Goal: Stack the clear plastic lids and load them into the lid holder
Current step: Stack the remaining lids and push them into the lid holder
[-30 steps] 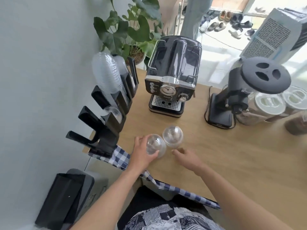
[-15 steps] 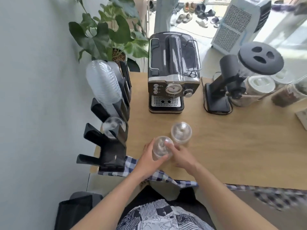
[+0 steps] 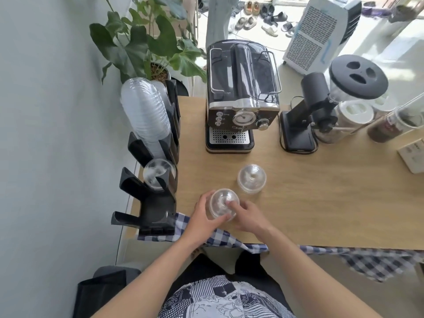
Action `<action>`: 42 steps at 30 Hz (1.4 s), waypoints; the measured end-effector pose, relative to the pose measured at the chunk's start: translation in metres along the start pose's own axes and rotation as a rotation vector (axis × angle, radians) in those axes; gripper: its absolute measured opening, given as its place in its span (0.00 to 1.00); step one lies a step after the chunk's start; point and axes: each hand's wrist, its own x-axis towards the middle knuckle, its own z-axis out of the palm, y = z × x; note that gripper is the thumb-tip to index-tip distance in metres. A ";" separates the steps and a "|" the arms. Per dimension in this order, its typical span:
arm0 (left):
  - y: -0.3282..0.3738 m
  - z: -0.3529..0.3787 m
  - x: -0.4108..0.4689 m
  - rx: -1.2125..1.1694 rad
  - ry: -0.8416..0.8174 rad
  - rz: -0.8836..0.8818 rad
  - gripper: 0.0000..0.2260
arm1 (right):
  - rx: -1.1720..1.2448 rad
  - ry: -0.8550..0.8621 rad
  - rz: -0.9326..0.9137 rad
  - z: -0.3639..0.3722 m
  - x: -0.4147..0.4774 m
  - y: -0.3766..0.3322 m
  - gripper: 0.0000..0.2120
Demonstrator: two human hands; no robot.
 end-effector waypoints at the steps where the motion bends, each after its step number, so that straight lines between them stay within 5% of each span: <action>1: 0.000 0.001 -0.002 -0.021 -0.014 -0.004 0.45 | 0.028 0.009 0.014 0.001 0.003 0.002 0.30; 7: 0.001 0.003 -0.005 -0.136 -0.006 -0.073 0.37 | 0.141 0.042 0.029 0.005 0.007 0.004 0.35; 15: 0.007 0.006 -0.005 -0.267 0.010 -0.069 0.43 | 0.159 0.034 -0.015 0.000 0.000 -0.004 0.32; 23: 0.002 0.008 0.002 -0.358 0.053 -0.118 0.29 | 0.169 0.055 -0.029 -0.002 0.000 0.003 0.45; 28: 0.012 0.006 0.001 -0.368 0.076 -0.102 0.39 | 0.246 0.023 0.007 -0.004 -0.007 -0.006 0.33; 32: 0.021 -0.001 0.004 -0.387 0.114 -0.095 0.52 | 0.261 0.019 -0.005 -0.002 -0.013 -0.017 0.32; 37: 0.042 -0.010 0.000 -0.413 0.068 -0.114 0.40 | 0.223 0.072 -0.048 0.000 -0.019 -0.034 0.34; 42: 0.069 -0.012 -0.006 -0.423 0.103 -0.070 0.44 | 0.182 0.088 -0.102 -0.005 -0.026 -0.056 0.36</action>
